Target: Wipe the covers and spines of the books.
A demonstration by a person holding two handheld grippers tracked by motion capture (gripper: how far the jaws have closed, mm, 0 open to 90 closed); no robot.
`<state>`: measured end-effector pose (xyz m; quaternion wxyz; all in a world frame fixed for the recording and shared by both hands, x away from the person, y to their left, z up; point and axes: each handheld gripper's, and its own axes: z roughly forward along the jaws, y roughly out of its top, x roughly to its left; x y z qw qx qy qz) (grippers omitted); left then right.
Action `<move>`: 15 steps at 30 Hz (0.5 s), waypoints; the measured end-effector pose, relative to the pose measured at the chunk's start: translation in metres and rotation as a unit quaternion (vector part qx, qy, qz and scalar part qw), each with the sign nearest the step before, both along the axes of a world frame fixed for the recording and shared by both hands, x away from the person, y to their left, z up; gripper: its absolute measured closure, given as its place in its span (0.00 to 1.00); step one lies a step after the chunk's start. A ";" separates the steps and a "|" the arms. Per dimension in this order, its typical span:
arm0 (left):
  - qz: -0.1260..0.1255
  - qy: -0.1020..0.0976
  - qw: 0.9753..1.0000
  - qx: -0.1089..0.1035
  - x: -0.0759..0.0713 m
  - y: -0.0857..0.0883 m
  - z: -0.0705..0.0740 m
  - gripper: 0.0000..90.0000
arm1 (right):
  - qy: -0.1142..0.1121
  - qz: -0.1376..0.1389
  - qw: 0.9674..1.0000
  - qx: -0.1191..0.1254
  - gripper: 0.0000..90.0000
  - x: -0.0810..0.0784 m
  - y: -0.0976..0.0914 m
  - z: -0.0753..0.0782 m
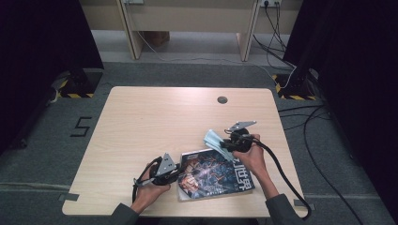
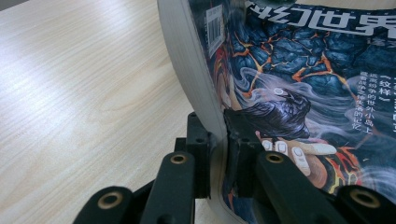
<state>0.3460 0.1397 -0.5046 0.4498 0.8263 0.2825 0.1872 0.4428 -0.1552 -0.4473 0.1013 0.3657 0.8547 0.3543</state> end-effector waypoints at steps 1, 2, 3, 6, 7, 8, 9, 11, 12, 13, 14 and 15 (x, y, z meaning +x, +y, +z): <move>0.000 0.000 1.000 0.000 0.000 0.000 0.000 0.90 | -0.001 0.003 1.000 0.000 0.91 0.000 0.001 0.000; 0.000 0.000 1.000 0.001 0.000 0.000 0.000 0.90 | -0.003 0.005 1.000 0.002 0.91 -0.001 0.003 0.001; 0.000 0.000 1.000 0.001 0.000 0.000 0.000 0.90 | -0.002 0.008 1.000 0.006 0.91 -0.003 0.007 0.002; 0.003 -0.003 1.000 0.001 0.000 -0.002 0.000 0.90 | -0.006 0.024 1.000 0.012 0.91 -0.007 0.016 0.005; 0.002 -0.004 1.000 0.003 0.000 -0.003 0.000 0.90 | -0.010 0.027 1.000 0.011 0.91 -0.009 0.020 0.007; 0.001 -0.006 1.000 0.003 -0.001 -0.005 0.000 0.90 | -0.011 0.030 0.999 0.011 0.91 -0.011 0.024 0.009; 0.001 -0.005 1.000 0.001 -0.001 -0.006 0.000 0.90 | -0.015 0.036 0.999 0.013 0.91 -0.013 0.028 0.011; 0.002 -0.006 1.000 0.001 0.000 -0.009 -0.001 0.90 | -0.016 0.045 0.999 0.020 0.91 -0.017 0.035 0.014; 0.002 -0.007 1.000 0.001 0.000 -0.011 -0.001 0.90 | -0.020 0.049 0.998 0.019 0.91 -0.019 0.038 0.015; 0.002 -0.008 1.000 0.000 0.000 -0.011 -0.002 0.90 | -0.023 0.053 0.998 0.022 0.91 -0.021 0.042 0.017; 0.002 -0.007 1.000 0.000 0.000 -0.012 -0.002 0.90 | -0.023 0.056 0.998 0.026 0.91 -0.023 0.045 0.018; 0.003 -0.007 1.000 0.000 0.000 -0.012 -0.002 0.90 | -0.022 0.060 0.998 0.030 0.91 -0.024 0.047 0.018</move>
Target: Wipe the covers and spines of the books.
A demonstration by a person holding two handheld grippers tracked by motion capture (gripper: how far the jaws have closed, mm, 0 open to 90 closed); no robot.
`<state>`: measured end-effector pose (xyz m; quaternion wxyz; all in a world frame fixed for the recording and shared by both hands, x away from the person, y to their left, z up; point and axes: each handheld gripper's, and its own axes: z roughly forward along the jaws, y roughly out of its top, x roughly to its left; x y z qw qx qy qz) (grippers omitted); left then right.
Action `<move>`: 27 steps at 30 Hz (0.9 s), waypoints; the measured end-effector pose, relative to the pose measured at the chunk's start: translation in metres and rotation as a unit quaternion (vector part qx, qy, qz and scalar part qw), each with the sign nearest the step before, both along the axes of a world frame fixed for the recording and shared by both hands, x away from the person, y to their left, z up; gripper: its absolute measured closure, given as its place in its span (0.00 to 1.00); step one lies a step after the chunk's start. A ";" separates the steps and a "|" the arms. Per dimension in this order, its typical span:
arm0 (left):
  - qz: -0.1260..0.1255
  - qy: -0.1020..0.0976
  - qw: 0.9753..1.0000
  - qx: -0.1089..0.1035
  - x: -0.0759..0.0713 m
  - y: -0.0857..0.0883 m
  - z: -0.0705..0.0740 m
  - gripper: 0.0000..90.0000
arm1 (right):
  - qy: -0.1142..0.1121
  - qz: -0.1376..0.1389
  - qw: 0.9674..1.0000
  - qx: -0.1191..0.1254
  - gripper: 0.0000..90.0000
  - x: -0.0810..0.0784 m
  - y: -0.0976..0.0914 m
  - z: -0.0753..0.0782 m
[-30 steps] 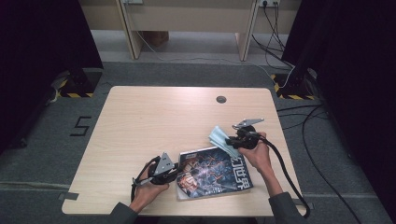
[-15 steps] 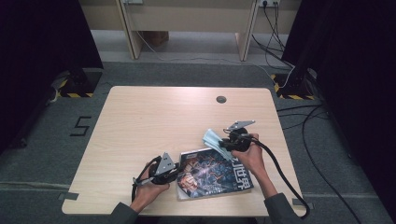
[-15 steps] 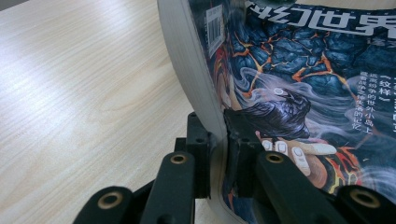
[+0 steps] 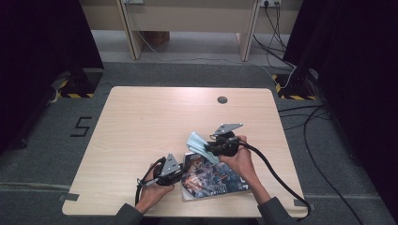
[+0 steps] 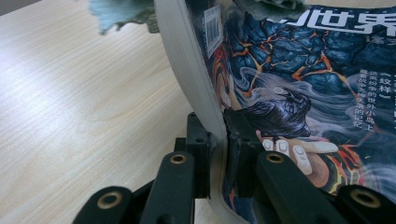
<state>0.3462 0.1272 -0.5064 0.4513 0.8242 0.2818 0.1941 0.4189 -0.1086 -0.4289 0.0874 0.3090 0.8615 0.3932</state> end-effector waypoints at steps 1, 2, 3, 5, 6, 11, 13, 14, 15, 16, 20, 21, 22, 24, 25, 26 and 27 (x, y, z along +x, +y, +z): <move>0.000 -0.001 1.000 0.001 0.000 0.000 0.000 0.90 | 0.000 0.004 1.000 0.002 0.91 -0.002 0.003 0.001; -0.002 -0.001 1.000 0.001 0.000 0.000 0.000 0.90 | 0.001 0.005 1.000 0.003 0.91 -0.003 0.005 0.002; -0.002 -0.001 1.000 0.000 0.000 -0.001 0.000 0.90 | -0.003 0.011 1.000 0.005 0.91 -0.004 0.007 0.003; -0.001 -0.001 1.000 0.000 0.000 -0.001 0.000 0.90 | 0.001 0.016 1.000 0.013 0.91 -0.006 0.010 0.004; -0.001 -0.001 1.000 0.000 0.000 -0.001 0.000 0.90 | 0.002 0.018 1.000 0.017 0.90 -0.006 0.011 0.004; -0.002 -0.001 1.000 -0.002 0.000 -0.001 0.001 0.90 | 0.007 0.017 1.000 0.017 0.90 -0.004 0.009 0.003; -0.003 -0.003 1.000 -0.002 0.000 0.000 0.001 0.90 | 0.002 0.014 1.000 0.003 0.90 -0.004 0.007 0.004; -0.003 -0.002 1.000 -0.004 0.000 0.000 0.001 0.90 | -0.003 0.012 1.000 -0.006 0.90 -0.004 0.006 0.005; -0.003 -0.002 1.000 -0.003 0.000 -0.001 0.001 0.90 | -0.005 0.009 1.000 -0.014 0.90 -0.003 0.004 0.005; -0.002 -0.001 1.000 -0.003 0.000 -0.001 0.001 0.90 | -0.003 0.005 1.000 -0.015 0.90 -0.002 0.004 0.005; -0.002 0.002 1.000 -0.004 0.001 0.000 0.001 0.89 | 0.000 0.000 1.000 -0.007 0.90 -0.001 0.003 0.003; -0.001 0.000 1.000 -0.003 0.000 -0.001 0.001 0.89 | -0.002 -0.001 1.000 -0.009 0.90 -0.002 0.004 0.003; -0.003 -0.003 1.000 0.000 0.000 -0.001 0.001 0.89 | -0.003 0.003 1.000 -0.007 0.90 -0.004 0.006 0.004; -0.001 -0.004 1.000 0.001 -0.001 -0.002 0.001 0.89 | -0.008 0.011 1.000 -0.003 0.90 -0.008 0.013 0.006; -0.001 -0.004 1.000 0.001 -0.001 -0.002 0.001 0.89 | -0.012 0.014 1.000 -0.008 0.90 -0.009 0.015 0.008; -0.002 -0.005 1.000 0.000 -0.001 -0.002 0.002 0.89 | -0.015 0.019 1.000 -0.011 0.90 -0.013 0.020 0.010; -0.003 -0.007 1.000 0.000 -0.001 -0.002 0.002 0.89 | -0.017 0.023 1.000 -0.008 0.90 -0.014 0.022 0.011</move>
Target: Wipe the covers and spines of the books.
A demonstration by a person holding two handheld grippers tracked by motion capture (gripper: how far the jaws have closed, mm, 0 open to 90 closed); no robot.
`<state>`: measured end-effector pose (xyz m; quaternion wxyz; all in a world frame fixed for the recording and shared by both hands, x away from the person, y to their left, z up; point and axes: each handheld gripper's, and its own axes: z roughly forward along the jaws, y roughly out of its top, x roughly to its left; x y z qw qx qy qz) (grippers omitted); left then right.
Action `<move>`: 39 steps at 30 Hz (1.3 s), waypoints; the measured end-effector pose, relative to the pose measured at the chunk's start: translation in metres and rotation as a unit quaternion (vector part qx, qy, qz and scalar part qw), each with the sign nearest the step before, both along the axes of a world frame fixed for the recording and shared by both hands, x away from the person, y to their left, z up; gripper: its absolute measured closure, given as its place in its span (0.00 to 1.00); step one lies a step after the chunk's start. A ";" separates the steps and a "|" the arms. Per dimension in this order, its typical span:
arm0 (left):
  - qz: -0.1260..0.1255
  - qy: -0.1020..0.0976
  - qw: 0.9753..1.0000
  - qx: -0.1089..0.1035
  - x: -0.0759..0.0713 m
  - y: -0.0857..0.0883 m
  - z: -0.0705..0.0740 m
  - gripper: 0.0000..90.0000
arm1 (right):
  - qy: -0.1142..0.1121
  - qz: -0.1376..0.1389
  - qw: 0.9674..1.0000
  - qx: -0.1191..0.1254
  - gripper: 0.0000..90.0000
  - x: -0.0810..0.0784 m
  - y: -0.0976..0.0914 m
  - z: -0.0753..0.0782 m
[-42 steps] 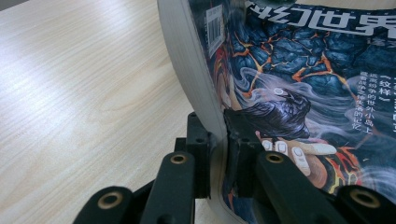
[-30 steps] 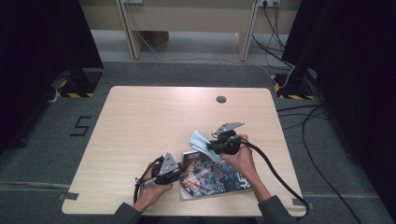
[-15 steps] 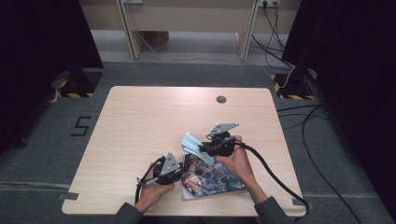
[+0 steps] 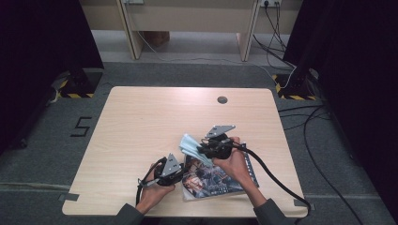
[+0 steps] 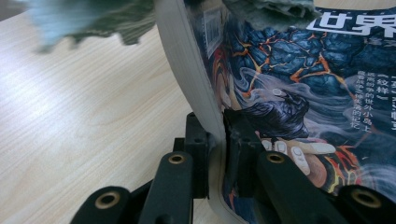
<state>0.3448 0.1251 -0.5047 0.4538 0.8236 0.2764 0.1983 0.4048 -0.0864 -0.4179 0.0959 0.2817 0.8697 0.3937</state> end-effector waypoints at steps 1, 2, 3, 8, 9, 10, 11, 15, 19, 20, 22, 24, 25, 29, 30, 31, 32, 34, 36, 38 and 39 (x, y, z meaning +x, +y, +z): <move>0.000 -0.001 1.000 0.002 0.000 -0.001 0.000 0.89 | 0.001 0.004 1.000 0.003 0.90 -0.002 0.003 0.001; 0.001 -0.003 1.000 0.002 0.000 -0.001 0.000 0.89 | -0.002 0.007 1.000 0.003 0.90 -0.003 0.005 0.002; -0.001 -0.004 1.000 0.003 -0.001 -0.001 0.000 0.89 | -0.002 0.009 1.000 0.004 0.90 -0.004 0.008 0.003; -0.001 -0.004 1.000 0.004 -0.001 -0.002 0.000 0.89 | 0.004 0.018 1.000 0.020 0.90 -0.005 0.012 0.003; -0.002 -0.006 1.000 0.003 -0.001 -0.002 0.000 0.89 | 0.004 0.019 1.000 0.019 0.90 -0.005 0.011 0.003; -0.002 -0.006 1.000 0.004 -0.001 -0.002 0.000 0.89 | 0.006 0.020 1.000 0.020 0.90 -0.004 0.011 0.004; -0.001 -0.006 1.000 0.003 -0.001 -0.002 0.000 0.89 | 0.006 0.018 1.000 0.014 0.90 -0.003 0.009 0.004; -0.003 -0.005 1.000 0.006 -0.001 -0.001 0.000 0.89 | -0.005 0.004 1.000 -0.021 0.90 0.000 0.003 0.003; -0.003 -0.006 1.000 0.005 -0.001 -0.002 0.001 0.89 | -0.009 0.001 1.000 -0.027 0.90 0.000 0.003 0.004; -0.003 -0.007 1.000 0.006 -0.001 -0.002 0.001 0.89 | -0.009 0.003 1.000 -0.023 0.90 -0.001 0.004 0.004; -0.004 -0.010 1.000 0.010 -0.002 -0.002 0.001 0.89 | 0.002 0.007 1.000 -0.002 0.90 -0.003 0.006 0.005; -0.005 -0.010 1.000 0.010 -0.002 -0.002 0.001 0.89 | -0.001 0.013 1.000 0.003 0.90 -0.005 0.009 0.005; -0.005 -0.010 1.000 0.010 -0.002 -0.002 0.001 0.89 | 0.004 0.017 1.000 0.016 0.90 -0.005 0.010 0.005; -0.005 -0.014 1.000 0.012 -0.002 -0.003 0.001 0.89 | 0.010 0.021 0.999 0.022 0.90 -0.005 0.010 0.005; -0.004 -0.014 1.000 0.011 -0.002 -0.003 0.001 0.89 | 0.011 0.020 0.999 0.021 0.90 -0.004 0.009 0.005; -0.004 -0.015 1.000 0.012 -0.002 -0.003 0.001 0.89 | 0.009 0.017 1.000 0.015 0.90 -0.003 0.007 0.005; -0.005 -0.014 1.000 0.012 -0.002 -0.003 0.001 0.89 | 0.007 0.014 1.000 0.007 0.90 -0.001 0.005 0.004; -0.006 -0.013 1.000 0.012 -0.002 -0.002 0.001 0.88 | 0.007 0.005 1.000 -0.009 0.90 0.003 0.000 0.004; -0.005 -0.014 1.000 0.013 -0.002 -0.003 0.002 0.88 | 0.004 -0.008 1.000 -0.018 0.90 0.007 -0.006 0.002; -0.006 -0.014 1.000 0.014 -0.002 -0.003 0.001 0.88 | 0.012 -0.015 1.000 -0.014 0.90 0.010 -0.012 -0.001; -0.006 -0.012 1.000 0.013 -0.002 -0.002 0.001 0.88 | 0.014 -0.019 1.000 -0.015 0.90 0.011 -0.014 -0.002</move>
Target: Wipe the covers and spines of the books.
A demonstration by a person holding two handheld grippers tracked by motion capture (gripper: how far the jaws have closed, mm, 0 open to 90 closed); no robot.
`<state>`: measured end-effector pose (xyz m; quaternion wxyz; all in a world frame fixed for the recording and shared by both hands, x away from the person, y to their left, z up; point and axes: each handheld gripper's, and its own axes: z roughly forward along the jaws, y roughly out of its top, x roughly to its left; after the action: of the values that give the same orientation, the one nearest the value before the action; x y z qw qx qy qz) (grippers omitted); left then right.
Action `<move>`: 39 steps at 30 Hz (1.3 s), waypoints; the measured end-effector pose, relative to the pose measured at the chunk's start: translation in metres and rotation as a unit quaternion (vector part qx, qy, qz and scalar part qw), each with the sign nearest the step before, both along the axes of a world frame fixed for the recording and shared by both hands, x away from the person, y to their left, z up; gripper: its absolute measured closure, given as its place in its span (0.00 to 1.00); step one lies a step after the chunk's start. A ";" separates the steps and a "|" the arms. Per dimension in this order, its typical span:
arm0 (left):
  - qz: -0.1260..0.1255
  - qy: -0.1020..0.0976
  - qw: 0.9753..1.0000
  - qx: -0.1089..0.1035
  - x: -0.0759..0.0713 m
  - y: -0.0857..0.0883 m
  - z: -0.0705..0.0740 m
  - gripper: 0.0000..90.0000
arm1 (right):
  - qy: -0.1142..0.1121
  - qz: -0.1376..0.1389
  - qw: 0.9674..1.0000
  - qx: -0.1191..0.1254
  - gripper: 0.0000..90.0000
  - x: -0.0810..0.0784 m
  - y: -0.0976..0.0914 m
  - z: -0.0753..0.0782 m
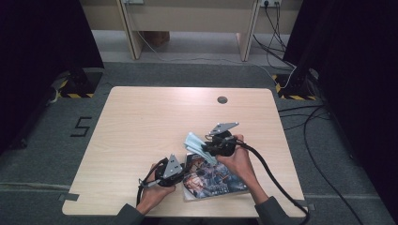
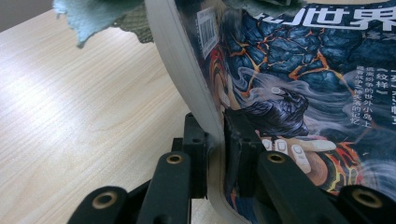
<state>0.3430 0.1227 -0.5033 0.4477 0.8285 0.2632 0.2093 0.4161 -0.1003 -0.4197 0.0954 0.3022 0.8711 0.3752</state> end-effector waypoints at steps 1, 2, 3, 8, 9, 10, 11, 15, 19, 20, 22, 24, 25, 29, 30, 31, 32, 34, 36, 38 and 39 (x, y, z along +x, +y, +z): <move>0.000 0.001 1.000 0.000 0.000 0.000 0.000 0.88 | 0.002 -0.001 1.000 0.002 0.90 0.000 -0.001 0.000; 0.001 0.002 1.000 0.000 0.000 0.000 0.000 0.88 | -0.001 -0.003 1.000 0.004 0.90 0.000 0.000 0.000; 0.001 0.002 1.000 0.000 0.000 0.000 0.000 0.88 | -0.003 -0.002 1.000 0.004 0.90 -0.001 0.002 0.000; 0.001 -0.002 1.000 0.000 0.000 0.000 0.000 0.88 | -0.007 0.021 1.000 0.015 0.90 -0.010 0.018 0.005; 0.000 -0.004 1.000 0.001 -0.001 0.000 0.000 0.88 | -0.011 0.029 0.999 0.015 0.90 -0.012 0.021 0.007; -0.001 -0.004 1.000 0.002 -0.001 0.000 0.000 0.88 | -0.012 0.032 0.999 0.015 0.90 -0.014 0.024 0.008; -0.001 -0.004 1.000 0.004 -0.001 0.000 0.001 0.88 | -0.013 0.037 0.999 0.016 0.90 -0.016 0.026 0.009; -0.001 -0.003 1.000 0.002 -0.001 0.000 0.000 0.88 | -0.008 0.036 0.999 0.023 0.90 -0.015 0.027 0.008; -0.001 -0.003 1.000 0.001 0.000 0.000 0.000 0.88 | -0.008 0.030 0.999 0.016 0.90 -0.011 0.021 0.007; 0.000 -0.003 1.000 0.001 0.000 0.000 0.000 0.88 | -0.005 0.025 1.000 0.017 0.90 -0.009 0.019 0.006; -0.001 -0.003 1.000 0.001 0.000 0.000 0.000 0.88 | -0.003 0.017 1.000 0.018 0.90 -0.006 0.014 0.004; -0.001 -0.003 1.000 0.001 0.000 0.000 0.000 0.88 | 0.000 0.017 1.000 0.020 0.90 -0.006 0.013 0.004; -0.001 -0.003 1.000 0.001 0.000 0.000 0.000 0.88 | -0.002 0.016 1.000 0.020 0.90 -0.006 0.014 0.004; -0.002 -0.005 1.000 0.005 -0.001 -0.001 0.001 0.88 | 0.001 0.028 0.999 0.031 0.90 -0.009 0.019 0.006; -0.002 -0.005 1.000 0.006 -0.001 -0.001 0.001 0.88 | -0.003 0.029 0.999 0.032 0.90 -0.011 0.022 0.007; -0.002 -0.006 1.000 0.005 -0.001 -0.001 0.001 0.88 | -0.004 0.032 0.999 0.032 0.90 -0.013 0.025 0.008; -0.003 -0.006 1.000 0.005 -0.001 -0.001 0.001 0.88 | -0.005 0.035 0.999 0.034 0.90 -0.014 0.027 0.008; -0.003 -0.006 1.000 0.006 -0.001 -0.001 0.001 0.88 | -0.010 0.041 0.998 0.035 0.90 -0.016 0.030 0.009; -0.003 -0.006 1.000 0.006 -0.001 -0.001 0.001 0.88 | -0.009 0.040 0.999 0.034 0.90 -0.017 0.030 0.010; -0.003 -0.006 1.000 0.007 -0.001 -0.001 0.001 0.88 | -0.004 0.038 0.999 0.034 0.90 -0.015 0.029 0.009; -0.003 -0.006 1.000 0.007 -0.001 -0.001 0.001 0.88 | -0.005 0.037 0.999 0.033 0.90 -0.014 0.027 0.008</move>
<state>0.3417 0.1218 -0.5023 0.4442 0.8311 0.2567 0.2148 0.4020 -0.0729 -0.4112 0.0761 0.2704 0.8686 0.4083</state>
